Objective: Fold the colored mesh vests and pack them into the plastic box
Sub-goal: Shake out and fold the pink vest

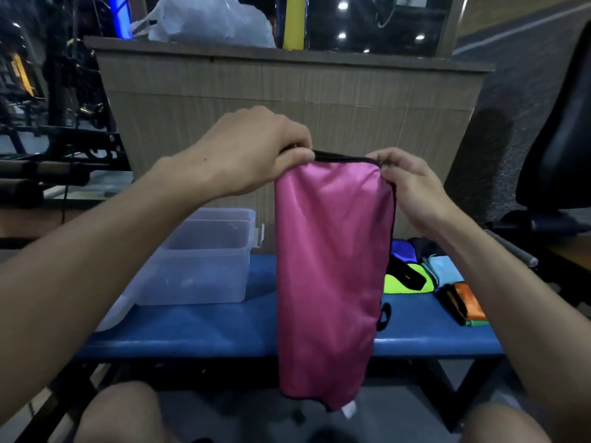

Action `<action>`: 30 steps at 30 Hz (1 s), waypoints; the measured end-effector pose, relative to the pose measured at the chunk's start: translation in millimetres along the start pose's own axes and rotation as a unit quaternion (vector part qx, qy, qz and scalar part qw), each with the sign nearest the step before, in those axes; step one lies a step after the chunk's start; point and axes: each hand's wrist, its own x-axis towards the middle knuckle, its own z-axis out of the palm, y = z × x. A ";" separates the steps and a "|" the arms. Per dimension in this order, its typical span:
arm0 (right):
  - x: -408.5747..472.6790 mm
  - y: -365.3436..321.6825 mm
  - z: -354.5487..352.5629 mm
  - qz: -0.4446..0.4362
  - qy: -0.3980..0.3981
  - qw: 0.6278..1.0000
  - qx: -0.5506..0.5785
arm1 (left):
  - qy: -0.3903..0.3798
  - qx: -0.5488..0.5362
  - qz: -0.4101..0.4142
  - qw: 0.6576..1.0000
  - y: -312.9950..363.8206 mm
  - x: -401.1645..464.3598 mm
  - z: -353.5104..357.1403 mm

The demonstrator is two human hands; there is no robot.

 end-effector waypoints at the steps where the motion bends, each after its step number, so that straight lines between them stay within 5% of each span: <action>1: 1.3 -2.0 -3.4 0.002 -0.001 1.000 -0.006 | 0.007 0.014 -0.004 1.000 0.7 0.9 0.6; 9: 5.6 -9.2 -19.2 -0.013 -0.042 0.998 -0.041 | -0.040 0.224 -0.053 0.972 10.7 22.6 15.7; 19: 6.2 13.9 -37.9 0.023 -0.068 0.997 0.042 | 0.081 0.223 0.037 0.971 8.7 29.1 24.7; 30: 6.9 16.7 -42.5 0.010 -0.128 0.989 0.071 | 0.029 0.259 0.004 0.965 0.5 26.8 19.6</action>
